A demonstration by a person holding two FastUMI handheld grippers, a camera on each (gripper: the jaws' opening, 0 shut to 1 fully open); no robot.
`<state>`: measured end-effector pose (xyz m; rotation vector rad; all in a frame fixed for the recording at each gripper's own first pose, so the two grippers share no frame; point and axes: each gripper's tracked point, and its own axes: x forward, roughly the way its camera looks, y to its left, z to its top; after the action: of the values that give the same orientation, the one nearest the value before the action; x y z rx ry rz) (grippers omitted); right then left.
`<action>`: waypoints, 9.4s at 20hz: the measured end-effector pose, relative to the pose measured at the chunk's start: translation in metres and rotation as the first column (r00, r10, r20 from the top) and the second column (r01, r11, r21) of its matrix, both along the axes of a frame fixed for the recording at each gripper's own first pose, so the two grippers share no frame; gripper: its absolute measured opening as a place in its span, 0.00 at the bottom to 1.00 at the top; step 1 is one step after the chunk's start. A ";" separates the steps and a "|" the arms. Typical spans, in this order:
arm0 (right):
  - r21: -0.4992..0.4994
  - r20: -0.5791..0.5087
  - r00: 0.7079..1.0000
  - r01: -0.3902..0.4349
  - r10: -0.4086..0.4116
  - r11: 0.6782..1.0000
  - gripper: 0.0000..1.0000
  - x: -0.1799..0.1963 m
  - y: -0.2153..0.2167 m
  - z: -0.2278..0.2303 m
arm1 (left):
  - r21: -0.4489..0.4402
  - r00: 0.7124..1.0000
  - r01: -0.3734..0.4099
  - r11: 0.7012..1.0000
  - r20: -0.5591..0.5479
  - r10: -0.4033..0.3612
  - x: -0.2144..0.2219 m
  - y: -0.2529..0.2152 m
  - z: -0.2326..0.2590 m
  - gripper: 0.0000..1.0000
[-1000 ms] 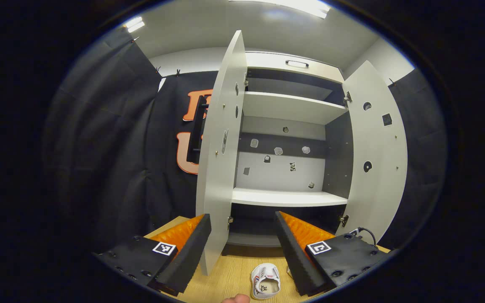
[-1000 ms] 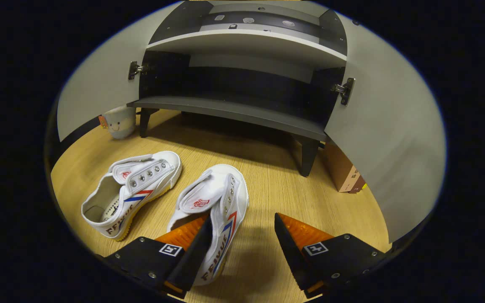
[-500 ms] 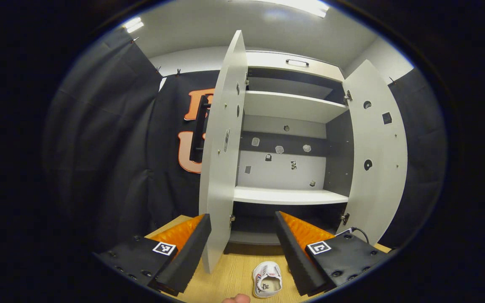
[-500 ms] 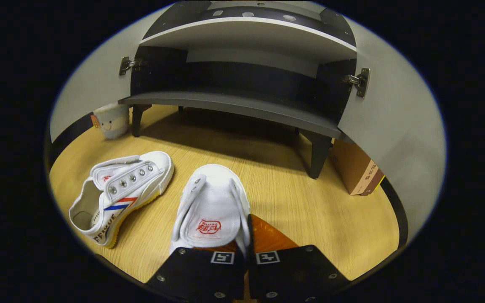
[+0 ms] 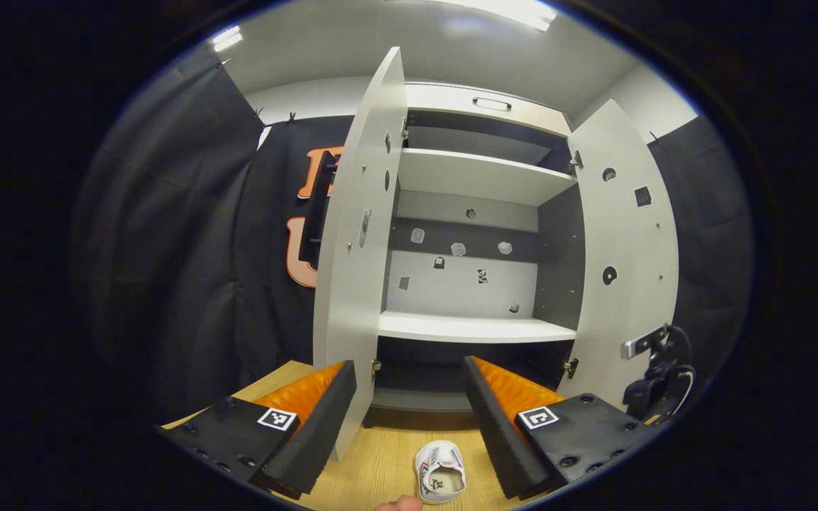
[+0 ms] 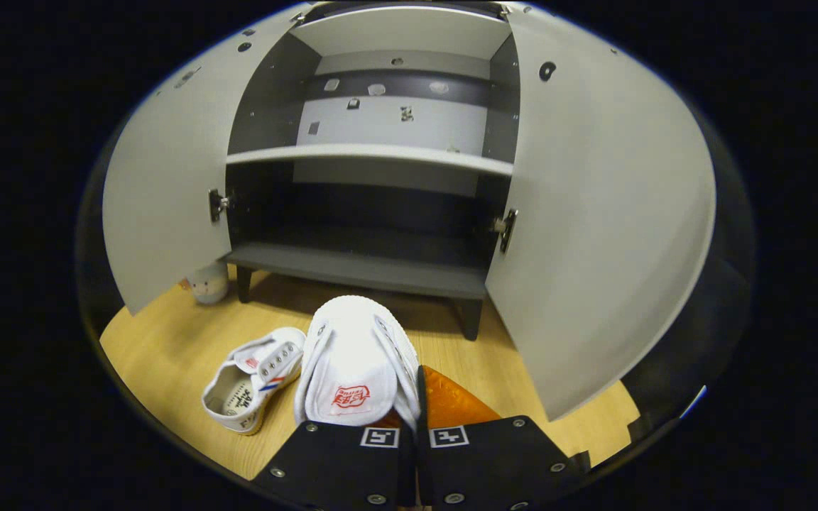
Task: Grab one shoe with the right hand and put it into the shoe cabinet, grab the other shoe with the left hand and put it into the shoe cabinet; then close the right door with the right hand and the left door with the left hand.
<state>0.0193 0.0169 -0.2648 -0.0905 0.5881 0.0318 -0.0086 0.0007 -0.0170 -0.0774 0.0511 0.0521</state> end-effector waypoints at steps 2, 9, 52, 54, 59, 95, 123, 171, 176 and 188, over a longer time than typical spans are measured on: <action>0.012 0.071 0.997 -0.001 0.000 1.000 0.01 0.010 0.000 0.059 | -0.005 1.000 0.018 1.000 -0.004 -0.018 0.001 -0.004 -0.002 0.98; 0.075 0.257 0.965 0.036 -0.055 0.997 0.01 0.129 0.003 0.224 | -0.015 0.998 0.065 0.998 -0.003 -0.065 0.002 -0.014 -0.003 0.97; 0.095 0.253 0.967 -0.036 0.011 0.995 0.94 0.186 0.007 0.235 | 0.001 0.998 0.044 0.999 -0.048 -0.044 -0.007 -0.002 -0.011 0.97; 0.118 0.274 0.962 -0.047 0.013 0.992 0.93 0.153 0.003 0.236 | 0.005 0.997 0.062 0.998 -0.048 -0.062 -0.007 -0.006 -0.010 0.97; 0.220 0.298 0.954 -0.022 -0.046 0.975 0.93 0.064 -0.017 0.218 | 0.015 0.993 0.103 0.995 -0.065 -0.102 -0.009 -0.017 -0.013 0.97; 0.040 0.415 0.900 0.125 -0.130 0.991 0.93 -0.091 -0.065 0.184 | -0.056 0.718 0.191 0.980 -0.672 -0.179 0.031 -0.015 -0.317 0.95; 0.064 0.436 0.899 0.020 -0.046 0.998 0.94 -0.068 -0.034 0.184 | -0.037 0.953 0.084 0.996 -0.290 -0.091 0.154 -0.016 0.068 0.11; 0.125 0.463 0.886 -0.039 -0.023 0.991 0.94 -0.068 -0.037 0.203 | -0.003 0.985 0.137 0.991 -0.109 -0.136 0.115 -0.020 0.127 0.96; 0.143 0.454 0.890 -0.030 -0.039 0.989 0.93 -0.074 -0.043 0.203 | -0.004 0.995 0.075 0.997 -0.070 -0.075 0.049 -0.008 0.108 0.96; 0.108 0.482 0.873 0.026 -0.076 0.994 0.93 -0.077 -0.074 0.229 | -0.017 0.998 0.013 1.000 -0.065 -0.015 -0.029 -0.004 0.064 0.95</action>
<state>-0.0573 -0.0567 -0.0359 0.0153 0.0815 -0.0140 -0.0379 -0.0037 0.0466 -0.0922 0.1173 0.0402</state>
